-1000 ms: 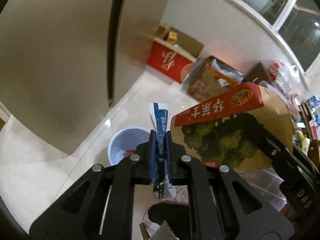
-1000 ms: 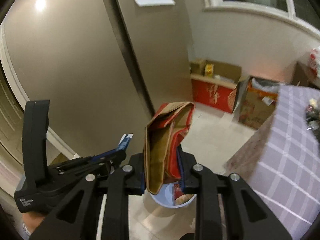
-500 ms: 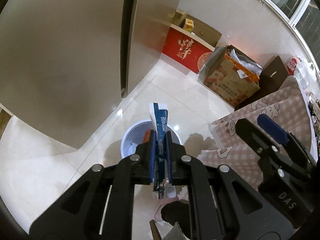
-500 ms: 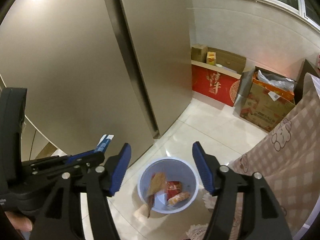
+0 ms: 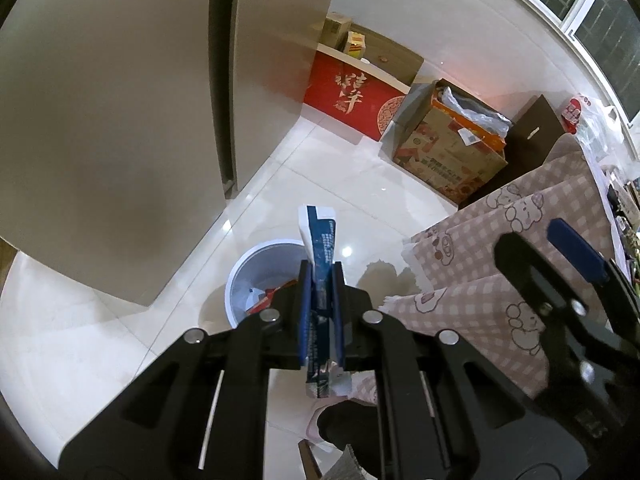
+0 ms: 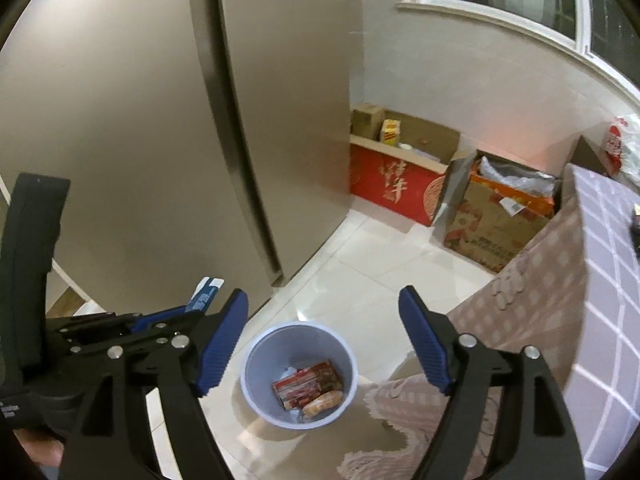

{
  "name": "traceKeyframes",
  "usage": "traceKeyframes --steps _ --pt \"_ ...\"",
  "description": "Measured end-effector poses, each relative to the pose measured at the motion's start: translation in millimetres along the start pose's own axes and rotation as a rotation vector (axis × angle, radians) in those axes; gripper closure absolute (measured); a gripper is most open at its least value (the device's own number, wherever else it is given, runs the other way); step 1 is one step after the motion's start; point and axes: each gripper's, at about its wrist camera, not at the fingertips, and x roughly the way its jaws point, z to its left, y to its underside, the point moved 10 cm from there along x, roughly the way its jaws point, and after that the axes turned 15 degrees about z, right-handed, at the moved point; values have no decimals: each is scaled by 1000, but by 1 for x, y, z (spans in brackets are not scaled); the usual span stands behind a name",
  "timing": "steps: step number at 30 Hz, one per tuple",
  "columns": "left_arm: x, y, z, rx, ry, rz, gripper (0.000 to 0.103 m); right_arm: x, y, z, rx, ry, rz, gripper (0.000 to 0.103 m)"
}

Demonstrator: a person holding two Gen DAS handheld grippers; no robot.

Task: Collect trash
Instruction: 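Move both tools over the blue bin and open both grippers to drop items, then return to the table and grasp the black snack wrapper with the left gripper while the right grasps green packaging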

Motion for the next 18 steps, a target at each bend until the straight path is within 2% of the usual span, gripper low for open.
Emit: traceKeyframes --steps 3,4,5,7,9,18 --pt "-4 -7 -4 -12 -1 -13 90 -8 -2 -9 18 9 -14 23" --pt "-5 -8 -4 -13 -2 -15 83 -11 -2 -11 24 5 -19 23" --pt "-7 -9 -4 -14 -8 -16 64 -14 -2 -14 31 4 -23 23" --pt "-14 -12 -1 -34 -49 -46 39 -17 -5 -18 42 2 -30 23" --pt "-20 -13 -1 -33 -69 -72 39 -22 -5 -23 52 1 -38 23" --pt "-41 -2 -19 -29 -61 -81 39 -39 -4 -39 78 -7 -53 22"
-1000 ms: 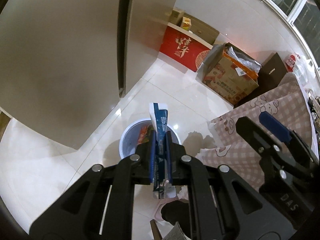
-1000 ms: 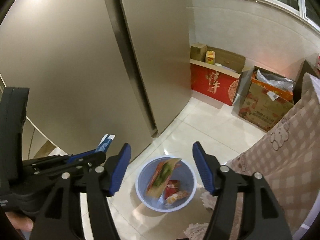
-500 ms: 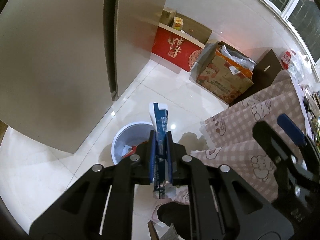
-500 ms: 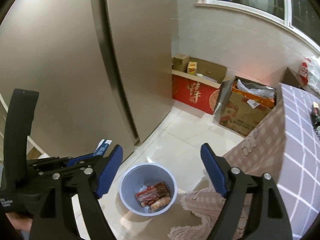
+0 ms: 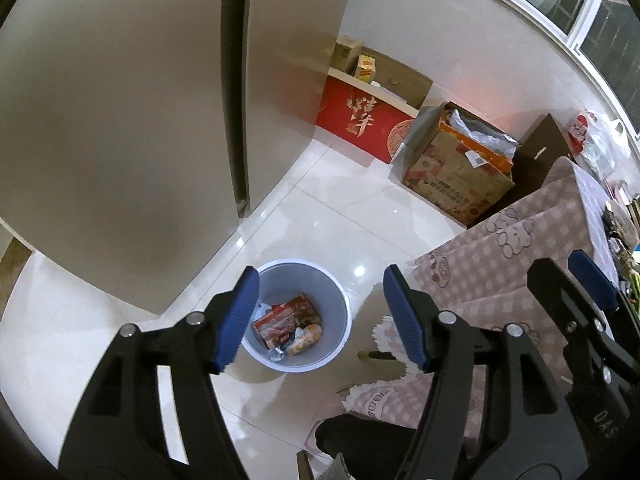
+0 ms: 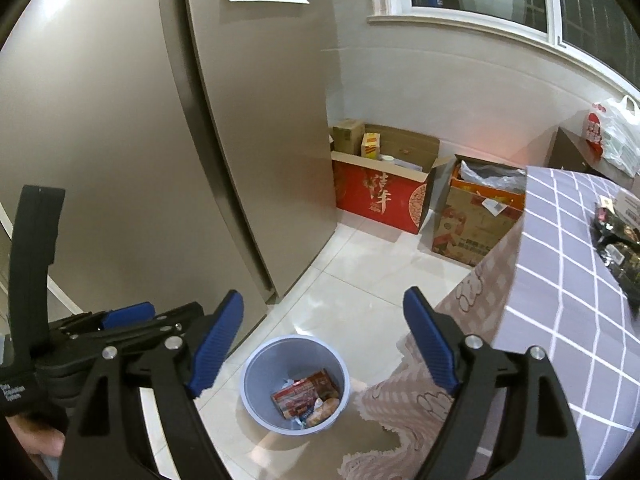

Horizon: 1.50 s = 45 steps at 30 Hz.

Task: Collect trash
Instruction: 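Return to the table and grasp the black snack wrapper with the left gripper while the right grasps green packaging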

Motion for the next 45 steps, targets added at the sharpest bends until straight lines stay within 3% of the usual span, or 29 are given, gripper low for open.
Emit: traceKeyframes --steps 6,12,24,30,34,41,44,45 --pt "-30 4 -31 34 12 -48 39 -29 2 -17 26 -13 -33 22" --pt "-64 12 -91 113 34 -102 39 -68 3 -48 72 -7 -76 22" --pt "-67 36 -249 300 109 -74 35 -143 35 -188 197 112 -130 22" --pt "-46 50 -318 392 122 -26 35 -153 58 -260 251 193 -88 21" --pt "-31 52 -346 414 121 1 35 -151 69 -290 231 249 -35 21" --pt "-13 46 -358 417 96 14 35 -124 72 -320 177 277 40 21" --pt "-8 44 -361 406 121 27 35 -114 70 -322 157 283 58 21" --pt "-7 44 -363 406 128 29 35 -111 70 -324 153 286 60 30"
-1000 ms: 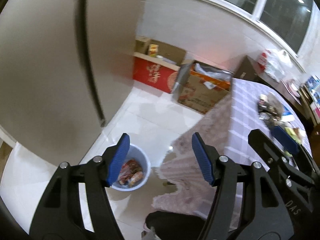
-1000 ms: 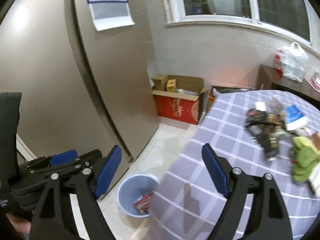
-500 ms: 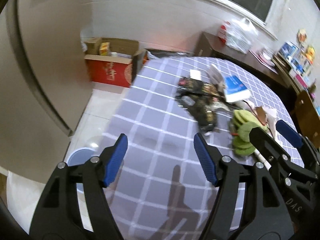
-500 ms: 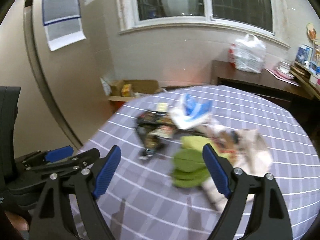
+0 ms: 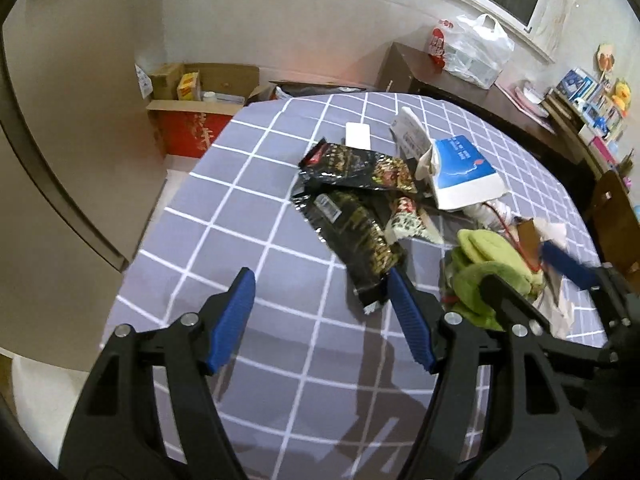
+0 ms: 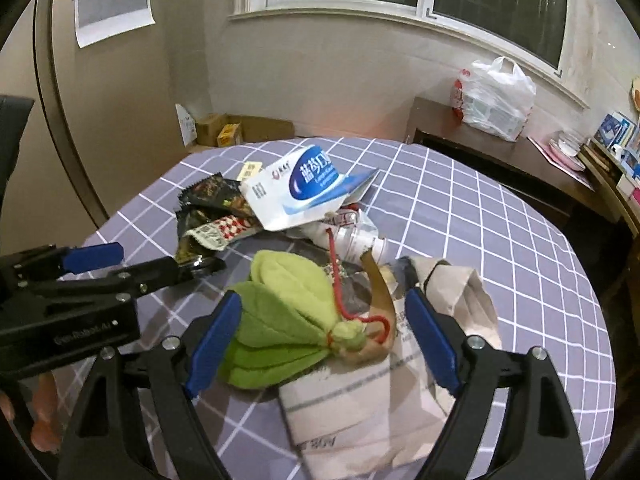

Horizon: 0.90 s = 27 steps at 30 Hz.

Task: Collect trash
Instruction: 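Return to the table and grasp the black snack wrapper with the left gripper while the right grasps green packaging, then carry the black wrapper and green packaging over the bin and open both grippers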

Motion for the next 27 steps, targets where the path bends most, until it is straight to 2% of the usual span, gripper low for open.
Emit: traceKeyframes --steps 1,2,3,7,10,12,13,14,16,22,27 --pt "2 -2 -2 4 -1 -1 35 4 0 0 -5 -6 5 50" --pt "3 -3 -5 12 -6 -4 35 6 0 1 -3 -26 7 58" --pt "5 -4 -8 21 -9 -4 35 8 -1 1 3 -29 5 59" --pt "12 -12 -13 22 -12 -6 35 1 -3 -3 25 -40 -43 74" --pt "14 -19 -15 12 -7 -19 36 -3 -5 -8 58 -74 -64 77" --pt "14 -22 -16 15 -1 -27 48 -4 -6 -8 60 -91 -67 78" --pt "13 -22 -17 17 21 -26 66 -4 -6 -7 57 -90 -68 78" --pt "12 -21 -17 20 46 -22 72 -5 -6 -7 55 -93 -68 78" --pt "9 -18 -17 15 53 -20 77 -8 -7 -4 50 -98 -75 79" --pt "-4 -1 -10 8 127 -28 86 -29 -10 7 42 -122 -108 80" --pt "-26 15 -6 28 156 -70 87 -47 -10 25 29 -133 -128 81"
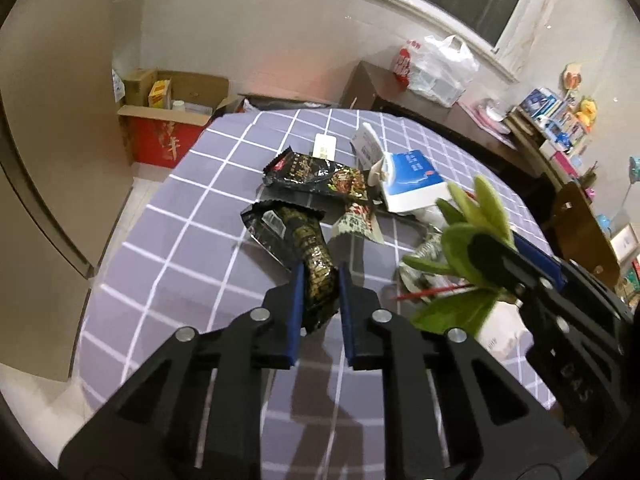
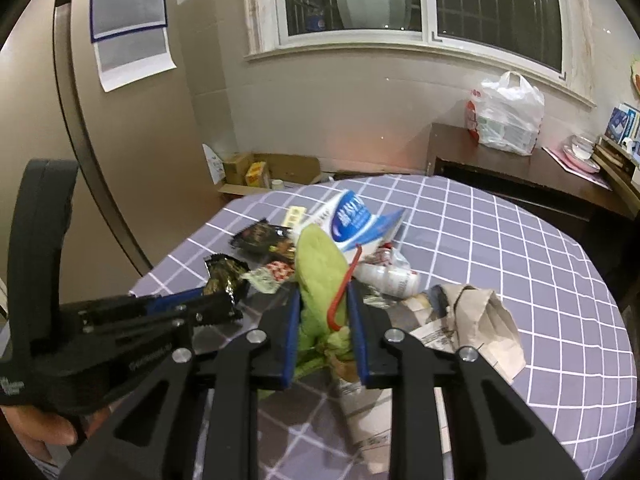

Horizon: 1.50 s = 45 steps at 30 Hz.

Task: Collect trash
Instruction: 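Carry the black wrapper and green packaging over the bin and open both grippers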

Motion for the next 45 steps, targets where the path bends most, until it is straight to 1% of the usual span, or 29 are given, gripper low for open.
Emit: traceKeyframes --steps 6,10,15,18,21,23,24,29,30,35,37,40,42,45 --pt "-31 16 8 13 37 -38 87 -15 0 20 5 -35 -5 81" --pt "-54 25 21 2 45 -69 88 -28 -1 40 -1 -55 -15 81" --pt "-85 32 43 -22 53 -119 88 -39 -7 76 -25 -97 -25 81" --pt "-105 37 69 -49 49 -150 87 -42 -11 104 -41 -141 -21 81" --pt "-118 43 95 -76 35 -162 87 -40 -15 137 -69 -174 -16 81" --pt "-125 50 123 -107 20 -168 87 -36 -16 160 -91 -193 -10 81" --pt "-127 51 133 -119 16 -169 88 -33 -17 177 -106 -214 -3 81" --pt "-135 71 210 -218 -41 -163 88 -8 -17 252 -178 -277 34 81" --pt "-135 76 228 -246 -52 -158 87 -4 -16 262 -188 -288 42 81" --pt "-127 95 295 -344 -93 -125 88 35 -7 326 -252 -330 105 81" --pt "-120 100 318 -378 -105 -105 88 49 -2 341 -267 -339 124 81" --pt "-106 108 341 -414 -106 -75 88 73 4 361 -287 -344 159 81" --pt "-99 112 351 -431 -98 -60 88 88 8 371 -301 -340 183 81" --pt "-86 114 363 -441 -98 -32 88 114 10 385 -311 -355 215 76"
